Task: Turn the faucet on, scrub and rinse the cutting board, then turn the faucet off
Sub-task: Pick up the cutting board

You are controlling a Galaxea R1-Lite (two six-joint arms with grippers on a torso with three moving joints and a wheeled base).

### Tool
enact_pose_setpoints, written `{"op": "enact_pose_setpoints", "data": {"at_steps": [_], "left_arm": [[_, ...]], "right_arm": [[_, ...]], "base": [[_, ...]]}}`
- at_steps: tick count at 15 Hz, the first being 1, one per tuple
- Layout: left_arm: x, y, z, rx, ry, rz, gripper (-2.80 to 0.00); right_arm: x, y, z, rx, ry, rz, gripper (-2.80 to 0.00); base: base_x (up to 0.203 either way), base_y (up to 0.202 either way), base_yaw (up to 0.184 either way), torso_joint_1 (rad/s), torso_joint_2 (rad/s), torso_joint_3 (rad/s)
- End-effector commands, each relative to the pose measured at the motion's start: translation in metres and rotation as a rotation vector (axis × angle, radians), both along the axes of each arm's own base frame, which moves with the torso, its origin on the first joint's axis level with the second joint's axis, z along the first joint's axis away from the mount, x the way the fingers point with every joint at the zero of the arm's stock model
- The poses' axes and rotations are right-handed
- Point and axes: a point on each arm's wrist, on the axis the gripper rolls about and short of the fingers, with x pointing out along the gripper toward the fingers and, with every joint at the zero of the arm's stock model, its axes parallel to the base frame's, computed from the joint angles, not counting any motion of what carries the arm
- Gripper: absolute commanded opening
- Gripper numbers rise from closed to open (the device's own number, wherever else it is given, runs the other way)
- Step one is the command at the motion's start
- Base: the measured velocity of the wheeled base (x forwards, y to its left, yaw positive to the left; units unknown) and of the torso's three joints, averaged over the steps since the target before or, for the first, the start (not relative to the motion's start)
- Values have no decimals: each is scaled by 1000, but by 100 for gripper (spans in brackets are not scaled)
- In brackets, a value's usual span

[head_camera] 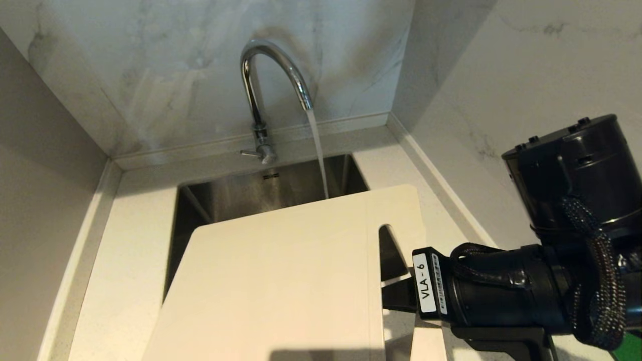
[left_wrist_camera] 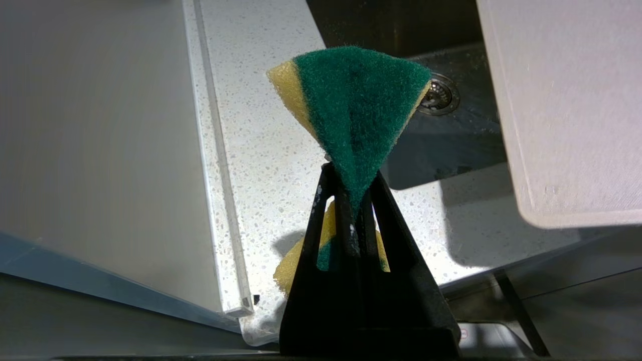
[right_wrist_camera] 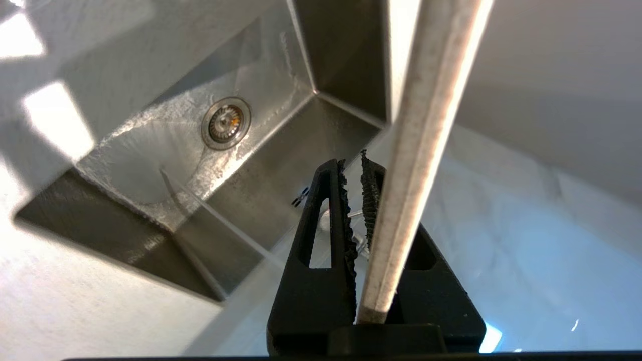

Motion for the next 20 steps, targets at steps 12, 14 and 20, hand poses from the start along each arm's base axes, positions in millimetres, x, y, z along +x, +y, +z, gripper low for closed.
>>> {"op": "enact_pose_setpoints", "data": {"at_steps": [12, 14, 20], "left_arm": [[0, 0, -1, 0, 4, 1, -280], [0, 0, -1, 0, 4, 0, -280], [0, 0, -1, 0, 4, 0, -280]], "right_arm": [[62, 28, 14, -168, -118, 33, -280], [68, 33, 8, -176, -109, 32, -280], [101, 33, 0, -188, -130, -9, -280]], "base": [[0, 0, 0, 0, 0, 0], [0, 0, 0, 0, 0, 0], [0, 0, 0, 0, 0, 0]]}}
